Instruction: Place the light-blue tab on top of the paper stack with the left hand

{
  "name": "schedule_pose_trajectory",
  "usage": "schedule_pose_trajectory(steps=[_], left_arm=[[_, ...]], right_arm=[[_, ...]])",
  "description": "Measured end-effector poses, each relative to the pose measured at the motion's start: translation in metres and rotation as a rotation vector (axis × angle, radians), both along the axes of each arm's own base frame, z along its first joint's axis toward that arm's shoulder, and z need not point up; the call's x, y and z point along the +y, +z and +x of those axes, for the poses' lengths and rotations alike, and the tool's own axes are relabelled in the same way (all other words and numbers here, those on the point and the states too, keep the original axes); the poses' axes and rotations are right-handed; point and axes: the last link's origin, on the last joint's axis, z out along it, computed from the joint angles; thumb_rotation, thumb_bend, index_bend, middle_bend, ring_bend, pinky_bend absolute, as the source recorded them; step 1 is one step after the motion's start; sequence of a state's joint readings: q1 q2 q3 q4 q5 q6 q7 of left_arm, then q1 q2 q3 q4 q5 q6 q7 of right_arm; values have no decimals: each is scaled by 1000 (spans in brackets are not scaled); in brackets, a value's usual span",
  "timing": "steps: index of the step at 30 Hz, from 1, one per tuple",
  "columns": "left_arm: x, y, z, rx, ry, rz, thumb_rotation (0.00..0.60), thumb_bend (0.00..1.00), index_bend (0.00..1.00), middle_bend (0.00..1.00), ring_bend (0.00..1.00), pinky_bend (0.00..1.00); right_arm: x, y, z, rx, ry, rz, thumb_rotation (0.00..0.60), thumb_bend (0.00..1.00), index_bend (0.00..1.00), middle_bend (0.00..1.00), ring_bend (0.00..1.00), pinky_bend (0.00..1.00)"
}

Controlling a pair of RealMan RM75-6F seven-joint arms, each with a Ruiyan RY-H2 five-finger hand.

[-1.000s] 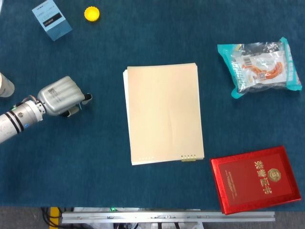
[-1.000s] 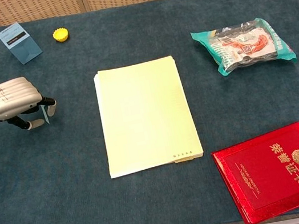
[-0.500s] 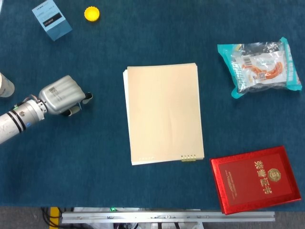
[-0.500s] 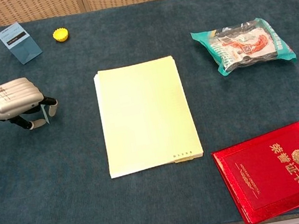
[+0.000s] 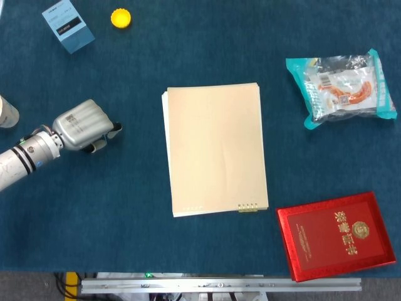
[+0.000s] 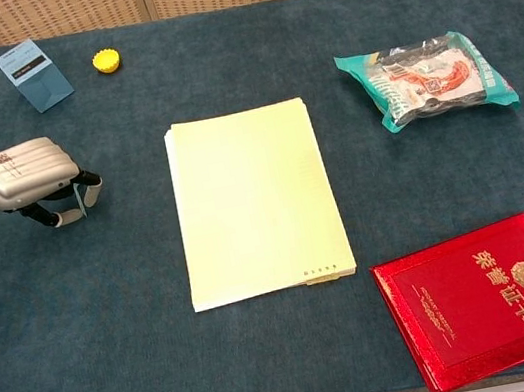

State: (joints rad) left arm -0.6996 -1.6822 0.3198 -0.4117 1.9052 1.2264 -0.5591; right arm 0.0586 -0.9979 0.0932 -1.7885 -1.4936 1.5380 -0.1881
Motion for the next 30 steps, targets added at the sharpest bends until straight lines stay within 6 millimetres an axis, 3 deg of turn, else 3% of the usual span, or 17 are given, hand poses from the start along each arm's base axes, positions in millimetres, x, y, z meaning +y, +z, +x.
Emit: schedule_pose_trajectory(steps=[30], left_arm=[[5,-6,1,-8,43,-1,600,340,565,1000,1000,968]], right_arm=[[1,2,-1,3,-7,-13,600,209,238,379,404,513]])
